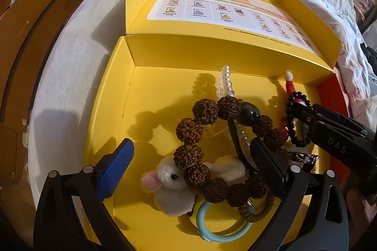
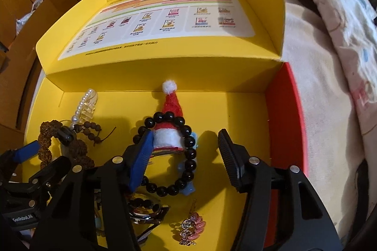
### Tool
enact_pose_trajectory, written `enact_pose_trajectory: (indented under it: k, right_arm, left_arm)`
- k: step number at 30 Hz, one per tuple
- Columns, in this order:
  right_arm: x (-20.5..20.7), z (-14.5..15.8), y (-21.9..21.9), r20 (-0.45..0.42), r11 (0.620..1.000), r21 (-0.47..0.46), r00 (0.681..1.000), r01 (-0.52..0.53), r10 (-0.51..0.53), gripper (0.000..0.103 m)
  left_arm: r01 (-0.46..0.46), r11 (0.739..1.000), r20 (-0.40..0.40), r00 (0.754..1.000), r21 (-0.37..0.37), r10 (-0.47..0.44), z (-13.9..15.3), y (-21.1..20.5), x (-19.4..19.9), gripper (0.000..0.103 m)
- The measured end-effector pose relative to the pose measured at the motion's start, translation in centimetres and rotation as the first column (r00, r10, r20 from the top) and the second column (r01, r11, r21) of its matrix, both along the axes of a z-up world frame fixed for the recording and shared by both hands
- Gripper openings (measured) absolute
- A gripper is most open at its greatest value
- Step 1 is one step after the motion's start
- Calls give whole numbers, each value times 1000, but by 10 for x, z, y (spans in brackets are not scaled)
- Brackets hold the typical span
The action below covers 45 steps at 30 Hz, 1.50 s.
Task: Organize jewelry
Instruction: 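Grasp the brown bead bracelet with the left tool while the right tool grasps the black bead bracelet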
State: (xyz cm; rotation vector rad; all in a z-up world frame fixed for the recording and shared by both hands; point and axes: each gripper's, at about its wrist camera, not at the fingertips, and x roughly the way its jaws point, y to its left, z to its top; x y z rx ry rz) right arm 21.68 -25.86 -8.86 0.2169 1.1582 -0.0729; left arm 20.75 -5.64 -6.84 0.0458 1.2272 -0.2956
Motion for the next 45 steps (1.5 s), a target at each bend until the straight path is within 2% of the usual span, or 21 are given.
enact_pose_trajectory:
  k: [3, 5, 10, 13, 15, 17, 19, 21, 23, 27, 31, 34, 41, 45]
  right_arm:
    - [0, -1, -1, 0, 999, 35, 1000, -4, 4, 47]
    - [-1, -1, 0, 1, 998, 62, 1000, -18, 18, 37]
    - [-3, 1, 2, 0, 997, 73, 1000, -24, 24, 33]
    - [-4, 3, 1, -5, 996, 83, 1000, -22, 22, 32]
    - [-6, 4, 0, -4, 996, 84, 1000, -18, 19, 32]
    - [-8, 5, -1, -5, 996, 89, 1000, -15, 15, 32]
    - [-10, 5, -2, -5, 996, 91, 1000, -12, 12, 32]
    - [-10, 6, -3, -5, 996, 92, 1000, -7, 8, 32]
    - [-12, 7, -4, -1, 995, 104, 1000, -5, 5, 32]
    - [-12, 8, -5, 0, 995, 101, 1000, -5, 5, 32]
    - [-12, 8, -7, 3, 995, 96, 1000, 10, -10, 37]
    - [-13, 12, -11, 16, 993, 118, 1000, 12, -14, 38]
    - [-14, 15, -17, 21, 985, 173, 1000, 8, -12, 39]
    - [-13, 14, -16, 17, 993, 115, 999, 29, -31, 39]
  left_arm:
    - [3, 1000, -1, 1000, -9, -3, 1, -2, -2, 97]
    - [7, 1000, -2, 1000, -16, -7, 1, -3, -2, 97]
    - [7, 999, -6, 1000, -33, -7, 2, -2, -3, 97]
    - [1, 999, -21, 1000, -50, -2, -1, 0, -2, 86]
    - [-2, 998, -30, 1000, -57, 0, -2, 2, -2, 74]
    - [3, 996, -42, 999, -84, -6, -3, 3, -1, 66]
    - [6, 996, -40, 999, -88, -10, -2, 3, -2, 63]
    - [14, 995, -38, 999, -98, -18, -1, 3, -4, 55]
    - [18, 994, -36, 999, -106, -22, 1, 2, -5, 50]
    - [17, 993, -38, 999, -114, -22, 1, 3, -4, 49]
    - [12, 992, -39, 999, -123, -17, 3, 4, -4, 48]
    - [13, 991, -29, 999, -131, -17, 7, 5, -5, 43]
    - [16, 991, -22, 1000, -136, -20, 10, 7, -6, 42]
    - [15, 990, -33, 999, -139, -19, 6, 6, -6, 42]
